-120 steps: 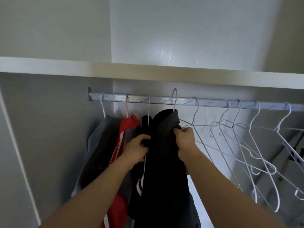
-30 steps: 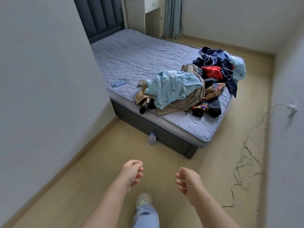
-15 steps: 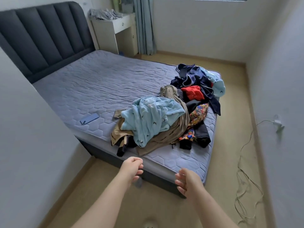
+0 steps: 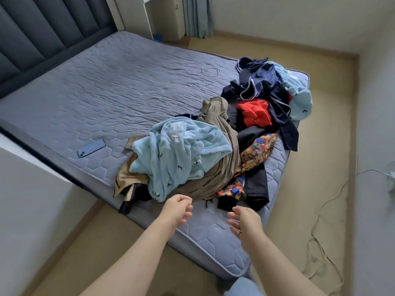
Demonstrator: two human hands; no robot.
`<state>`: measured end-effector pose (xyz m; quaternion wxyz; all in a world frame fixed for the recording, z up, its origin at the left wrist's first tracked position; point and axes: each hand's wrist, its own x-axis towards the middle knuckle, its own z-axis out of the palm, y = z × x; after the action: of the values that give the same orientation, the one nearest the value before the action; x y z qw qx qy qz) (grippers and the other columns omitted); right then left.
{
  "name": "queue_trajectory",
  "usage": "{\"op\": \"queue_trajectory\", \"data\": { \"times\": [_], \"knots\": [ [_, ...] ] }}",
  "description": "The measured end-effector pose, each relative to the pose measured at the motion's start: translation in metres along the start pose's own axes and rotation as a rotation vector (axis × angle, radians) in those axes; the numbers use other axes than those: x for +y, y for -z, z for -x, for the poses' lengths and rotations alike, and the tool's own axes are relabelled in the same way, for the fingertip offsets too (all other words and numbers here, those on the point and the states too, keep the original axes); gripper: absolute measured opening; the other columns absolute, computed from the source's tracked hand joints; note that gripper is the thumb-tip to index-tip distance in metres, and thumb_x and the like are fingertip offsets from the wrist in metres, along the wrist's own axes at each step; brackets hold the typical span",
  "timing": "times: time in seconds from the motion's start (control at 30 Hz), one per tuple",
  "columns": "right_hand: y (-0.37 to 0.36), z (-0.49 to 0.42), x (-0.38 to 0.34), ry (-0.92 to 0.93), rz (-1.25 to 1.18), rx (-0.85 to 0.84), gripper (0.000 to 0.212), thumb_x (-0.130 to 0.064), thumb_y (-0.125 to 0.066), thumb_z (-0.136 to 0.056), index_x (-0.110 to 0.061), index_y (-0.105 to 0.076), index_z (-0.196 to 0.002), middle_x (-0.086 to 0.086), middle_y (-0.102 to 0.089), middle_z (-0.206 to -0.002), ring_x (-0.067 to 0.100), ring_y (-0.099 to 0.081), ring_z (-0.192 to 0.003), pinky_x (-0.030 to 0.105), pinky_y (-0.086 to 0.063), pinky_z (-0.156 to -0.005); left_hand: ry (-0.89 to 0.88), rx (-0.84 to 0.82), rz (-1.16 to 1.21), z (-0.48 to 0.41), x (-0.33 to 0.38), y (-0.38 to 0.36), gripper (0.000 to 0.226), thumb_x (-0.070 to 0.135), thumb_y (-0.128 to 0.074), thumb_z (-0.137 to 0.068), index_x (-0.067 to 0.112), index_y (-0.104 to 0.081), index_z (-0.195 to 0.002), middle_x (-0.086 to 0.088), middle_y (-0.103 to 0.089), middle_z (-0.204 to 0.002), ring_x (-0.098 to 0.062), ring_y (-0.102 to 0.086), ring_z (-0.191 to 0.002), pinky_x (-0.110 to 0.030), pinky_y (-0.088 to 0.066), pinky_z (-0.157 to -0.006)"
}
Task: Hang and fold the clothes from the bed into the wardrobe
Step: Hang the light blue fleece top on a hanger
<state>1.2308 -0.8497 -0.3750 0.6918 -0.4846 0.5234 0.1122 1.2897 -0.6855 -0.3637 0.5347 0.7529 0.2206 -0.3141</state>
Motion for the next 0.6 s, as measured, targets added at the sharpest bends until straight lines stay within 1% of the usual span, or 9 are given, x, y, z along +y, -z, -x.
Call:
{"op": "queue_trajectory", "data": {
  "times": [0.13,0.23,0.33,0.47,0.6],
  "knots": [
    [0.019,-0.054,-0.05,-0.052,0.055,0.006,0.014,-0.008,-0.049,-0.092,-0.011,-0.053,-0.078,0.004,-0.053,-0.065,0.012,-0.042,-0.043,0.013,-0.031,-0.036,0.091,0.042,0.025,-0.027,0.021,-0.041,0.011,0.021,-0.049,-0.094,0.02,-0.058,-0.089,0.0,-0.059,-0.083,-0.012,-0.055,-0.067,-0.021,-0.04,-0.053],
    [0.014,-0.087,-0.073,-0.153,0.105,-0.017,0.012,-0.01,-0.051,-0.092,-0.011,-0.054,-0.08,0.005,-0.058,-0.071,0.015,-0.047,-0.05,0.014,-0.036,-0.037,0.118,0.09,0.032,-0.057,0.039,-0.055,0.011,0.02,-0.048,-0.094,0.019,-0.057,-0.088,0.001,-0.059,-0.082,-0.011,-0.054,-0.064,-0.019,-0.039,-0.051],
    [-0.003,-0.106,-0.093,-0.179,0.138,-0.066,0.01,-0.009,-0.049,-0.091,-0.01,-0.053,-0.081,0.005,-0.057,-0.068,0.015,-0.045,-0.047,0.013,-0.03,-0.033,0.12,0.13,0.003,-0.09,0.054,-0.057,0.011,0.017,-0.047,-0.094,0.017,-0.056,-0.088,0.001,-0.058,-0.078,-0.01,-0.051,-0.06,-0.018,-0.037,-0.05],
    [-0.028,-0.131,-0.117,-0.185,0.154,-0.108,0.012,-0.007,-0.046,-0.09,-0.01,-0.052,-0.08,0.0,-0.05,-0.053,0.009,-0.038,-0.032,0.014,-0.024,-0.033,0.129,0.188,-0.063,-0.143,0.075,-0.049,0.013,0.015,-0.044,-0.093,0.018,-0.055,-0.087,0.002,-0.056,-0.08,-0.011,-0.05,-0.061,-0.02,-0.038,-0.051],
    [-0.055,-0.157,-0.122,-0.209,0.197,-0.103,0.014,-0.007,-0.045,-0.091,-0.009,-0.054,-0.08,0.002,-0.051,-0.056,0.011,-0.038,-0.038,0.017,-0.026,-0.041,0.107,0.233,-0.167,-0.203,0.088,-0.034,0.018,0.017,-0.045,-0.092,0.022,-0.055,-0.078,-0.002,-0.054,-0.089,-0.015,-0.049,-0.071,-0.024,-0.041,-0.055]
  ]
}}
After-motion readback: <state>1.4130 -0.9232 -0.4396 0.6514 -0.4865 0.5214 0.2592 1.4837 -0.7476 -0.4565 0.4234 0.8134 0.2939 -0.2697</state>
